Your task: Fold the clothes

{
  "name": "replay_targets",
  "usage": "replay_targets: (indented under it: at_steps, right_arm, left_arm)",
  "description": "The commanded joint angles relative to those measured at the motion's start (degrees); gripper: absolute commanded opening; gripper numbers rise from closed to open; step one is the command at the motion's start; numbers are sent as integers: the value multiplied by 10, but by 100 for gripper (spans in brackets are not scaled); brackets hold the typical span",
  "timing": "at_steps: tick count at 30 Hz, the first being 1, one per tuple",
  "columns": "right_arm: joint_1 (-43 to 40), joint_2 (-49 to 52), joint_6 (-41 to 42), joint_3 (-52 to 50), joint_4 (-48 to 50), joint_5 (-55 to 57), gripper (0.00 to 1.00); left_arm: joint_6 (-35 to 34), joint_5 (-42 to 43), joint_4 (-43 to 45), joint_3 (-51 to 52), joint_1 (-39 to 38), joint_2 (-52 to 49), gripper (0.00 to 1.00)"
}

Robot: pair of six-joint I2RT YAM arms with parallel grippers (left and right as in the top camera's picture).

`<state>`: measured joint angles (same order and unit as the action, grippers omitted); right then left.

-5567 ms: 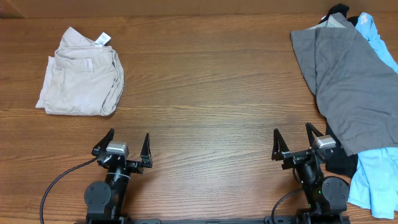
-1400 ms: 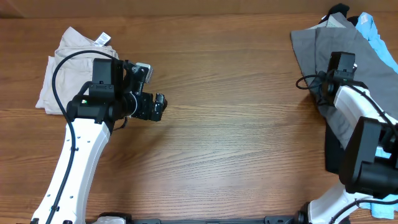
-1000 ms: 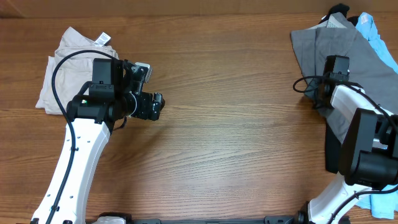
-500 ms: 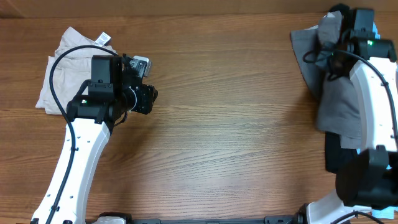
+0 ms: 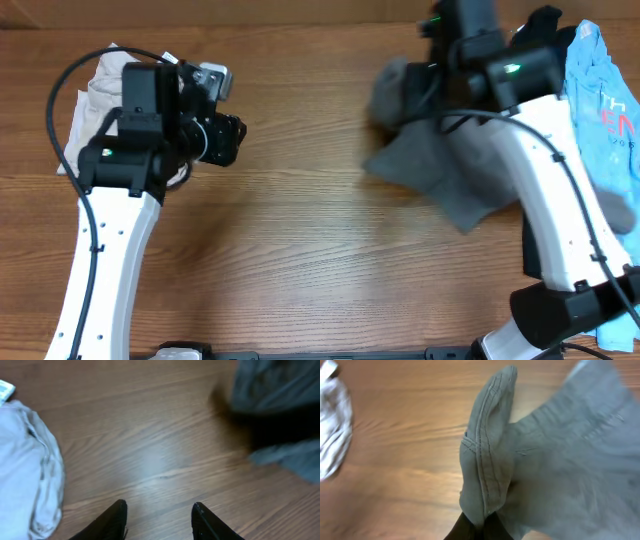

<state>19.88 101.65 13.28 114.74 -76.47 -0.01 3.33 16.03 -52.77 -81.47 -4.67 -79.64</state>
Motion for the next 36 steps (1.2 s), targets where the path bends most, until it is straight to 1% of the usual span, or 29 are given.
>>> replay_targets:
  at_steps: [1, 4, 6, 7, 8, 9, 10, 11, 13, 15, 17, 18, 21, 27, 29, 33, 36]
  right_arm:
    - [59, 39, 22, 6, 5, -28, 4]
    - [106, 73, 46, 6, 7, -47, 4]
    - [145, 96, 46, 6, 11, -77, 11]
    - [168, 106, 45, 6, 11, -85, 29]
    - [184, 109, 45, 6, 11, -85, 53]
    - [196, 110, 45, 6, 10, -85, 66]
    - [208, 108, 46, 6, 7, -85, 89]
    - [210, 105, 49, 8, 2, -85, 95]
    - [205, 94, 52, 11, -12, -85, 100]
    - [187, 76, 57, 13, -25, -80, 100]
    - [156, 59, 66, 13, -38, -64, 100]
    - [126, 50, 66, 13, -49, -57, 100]
    - [61, 47, 65, 13, -79, -50, 100]
    - [-81, 47, 37, 11, -111, -41, 100]
    - [-114, 47, 25, 11, -113, -41, 100]
    - [-138, 47, 3, 11, -113, -41, 100]
    - [-141, 48, -1, 11, -107, -39, 100]
  left_arm:
    - [-5, -2, -15, -37, 26, 4, 48]
    - [-5, -2, -18, -38, 44, 3, 50]
    - [-5, -2, -17, -38, 61, 3, 50]
    - [-5, -1, -15, -38, 71, 3, 50]
    - [-5, -1, -14, -38, 75, 3, 51]
    - [-5, -1, -13, -38, 77, 3, 51]
    - [-5, -1, -13, -38, 78, 2, 51]
    - [-5, -1, -14, -38, 77, 2, 52]
    - [-5, 1, -14, -38, 76, 2, 52]
    - [-5, 7, -14, -37, 75, 0, 52]
    - [-5, 30, -16, -35, 66, -11, 52]
    - [-4, 45, -18, -33, 55, -24, 53]
    - [10, 65, -18, -30, 14, -75, 58]
    - [9, 63, 4, -30, -87, -216, 68]
    - [-9, 55, 17, -30, -106, -259, 70]
    - [-47, 45, 45, -30, -111, -304, 73]
    - [-70, 36, 89, -30, -111, -327, 74]
